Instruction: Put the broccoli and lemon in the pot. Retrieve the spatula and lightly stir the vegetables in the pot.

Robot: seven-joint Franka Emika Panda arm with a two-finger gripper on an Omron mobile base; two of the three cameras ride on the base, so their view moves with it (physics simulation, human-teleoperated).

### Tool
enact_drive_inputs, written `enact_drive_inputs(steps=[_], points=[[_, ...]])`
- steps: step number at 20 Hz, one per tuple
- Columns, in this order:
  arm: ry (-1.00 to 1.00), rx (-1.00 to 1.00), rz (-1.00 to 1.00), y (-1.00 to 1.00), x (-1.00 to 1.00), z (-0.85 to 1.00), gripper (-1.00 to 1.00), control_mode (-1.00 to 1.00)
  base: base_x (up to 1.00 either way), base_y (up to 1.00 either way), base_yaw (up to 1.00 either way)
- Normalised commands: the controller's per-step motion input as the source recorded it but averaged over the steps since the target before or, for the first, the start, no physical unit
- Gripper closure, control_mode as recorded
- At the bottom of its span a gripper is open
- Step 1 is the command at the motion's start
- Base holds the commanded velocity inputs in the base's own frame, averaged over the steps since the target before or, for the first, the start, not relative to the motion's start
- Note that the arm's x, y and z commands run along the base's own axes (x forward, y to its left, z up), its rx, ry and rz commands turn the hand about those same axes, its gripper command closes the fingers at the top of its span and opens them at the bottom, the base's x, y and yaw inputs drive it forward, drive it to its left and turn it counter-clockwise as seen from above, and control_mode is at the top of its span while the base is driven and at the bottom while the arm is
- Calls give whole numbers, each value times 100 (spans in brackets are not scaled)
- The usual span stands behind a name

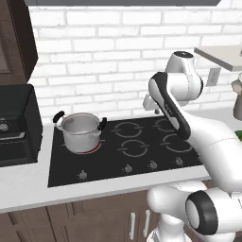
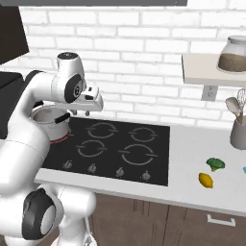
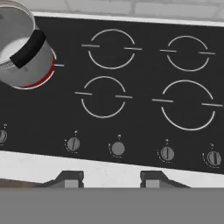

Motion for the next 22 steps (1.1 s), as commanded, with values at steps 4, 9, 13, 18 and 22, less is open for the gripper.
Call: enact_drive_inputs(steps=[4, 9, 13, 18, 22], points=[[0, -1, 0, -22, -23, -13, -100, -100, 0, 0, 0], [3, 0, -3, -94, -32, -12, -100, -100, 0, 0, 0], [5, 0, -4, -100, -27, -13, -100, -100, 0, 0, 0], [8, 0, -6, -100, -15, -19, -100, -100, 0, 0, 0], [9, -2, -6, -100, -2, -31, -100, -100, 0, 0, 0]])
